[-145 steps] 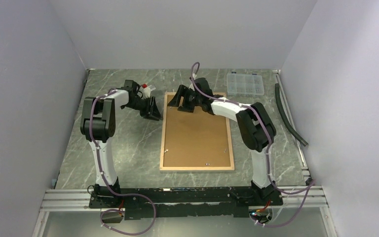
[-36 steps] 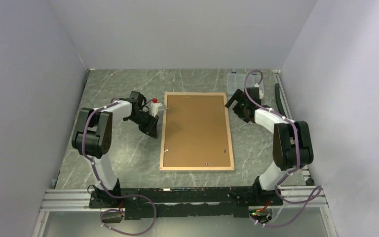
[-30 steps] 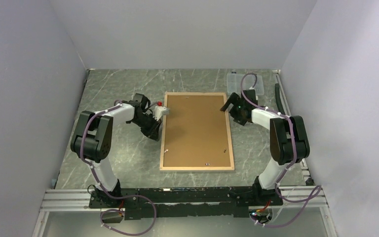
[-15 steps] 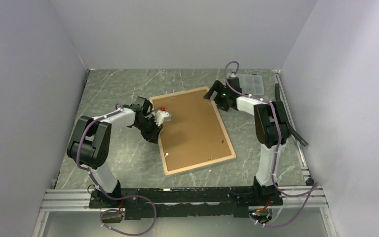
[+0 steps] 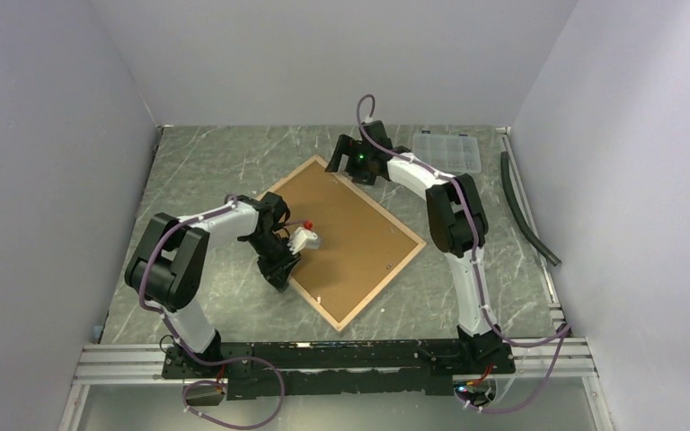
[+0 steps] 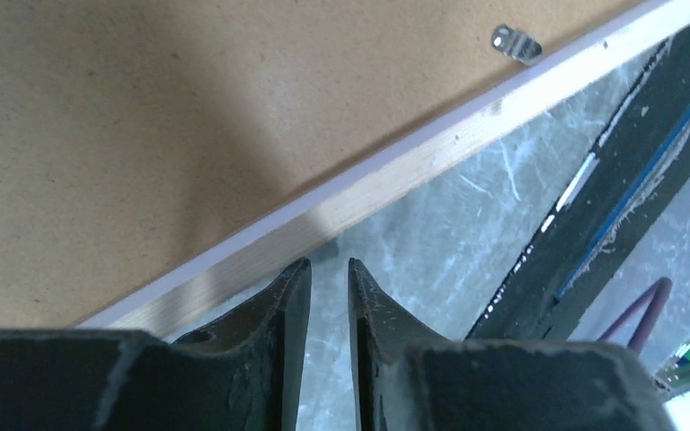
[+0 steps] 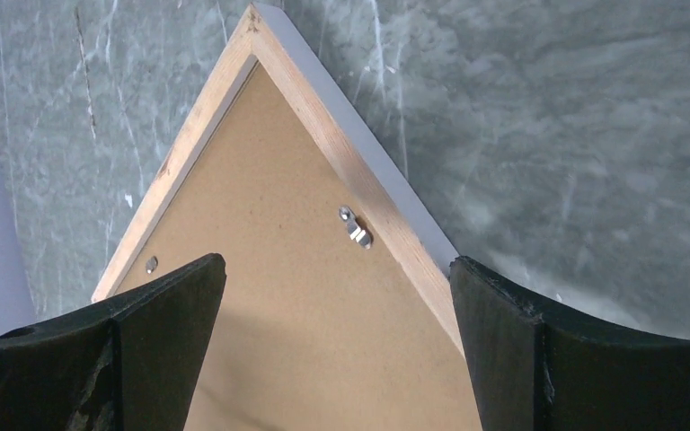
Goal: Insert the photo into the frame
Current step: Adjust the photo frame at the center of the board.
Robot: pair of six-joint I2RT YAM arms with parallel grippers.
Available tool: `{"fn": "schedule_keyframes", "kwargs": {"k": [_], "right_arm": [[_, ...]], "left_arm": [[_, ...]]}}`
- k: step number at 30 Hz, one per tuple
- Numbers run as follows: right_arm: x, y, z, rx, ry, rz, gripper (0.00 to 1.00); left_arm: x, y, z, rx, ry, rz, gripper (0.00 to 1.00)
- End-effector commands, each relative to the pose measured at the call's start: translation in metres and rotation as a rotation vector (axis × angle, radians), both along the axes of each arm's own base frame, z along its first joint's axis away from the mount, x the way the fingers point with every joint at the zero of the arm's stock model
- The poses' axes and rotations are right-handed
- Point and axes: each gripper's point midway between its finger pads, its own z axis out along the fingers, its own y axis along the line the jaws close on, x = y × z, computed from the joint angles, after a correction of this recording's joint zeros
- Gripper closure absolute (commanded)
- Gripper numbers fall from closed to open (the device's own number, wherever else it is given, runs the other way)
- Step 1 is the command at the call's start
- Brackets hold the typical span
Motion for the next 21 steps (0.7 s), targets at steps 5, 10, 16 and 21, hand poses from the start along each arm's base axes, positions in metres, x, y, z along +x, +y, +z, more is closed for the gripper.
{"fn": "schedule_keyframes", "kwargs": {"k": [5,10,16,21], "right_arm": [[-0.031,-0.088,0.1,-0.089,-0.093,-0.171,0.0],[-0.116,-0.111,0.095,-0.058,-0.001,-0.193,0.0],[-0.23,-0.12,0.07,0.059,0.139,-0.135,0.0],[-0.298,-0.123,0.047,0.144,0.248,-0.113,0.0]], "left_arm": [[0.028,0.016,0.064,-0.05,-0.087,-0.024,0.66],[0.132,0.058,0.098,-0.079,-0.245,0.278,0.62],[0.236,0.122,0.095,-0.149,-0.224,0.681,0.52],[0.265,0.126,0.068,-0.182,-0.146,0.784,0.46]]}}
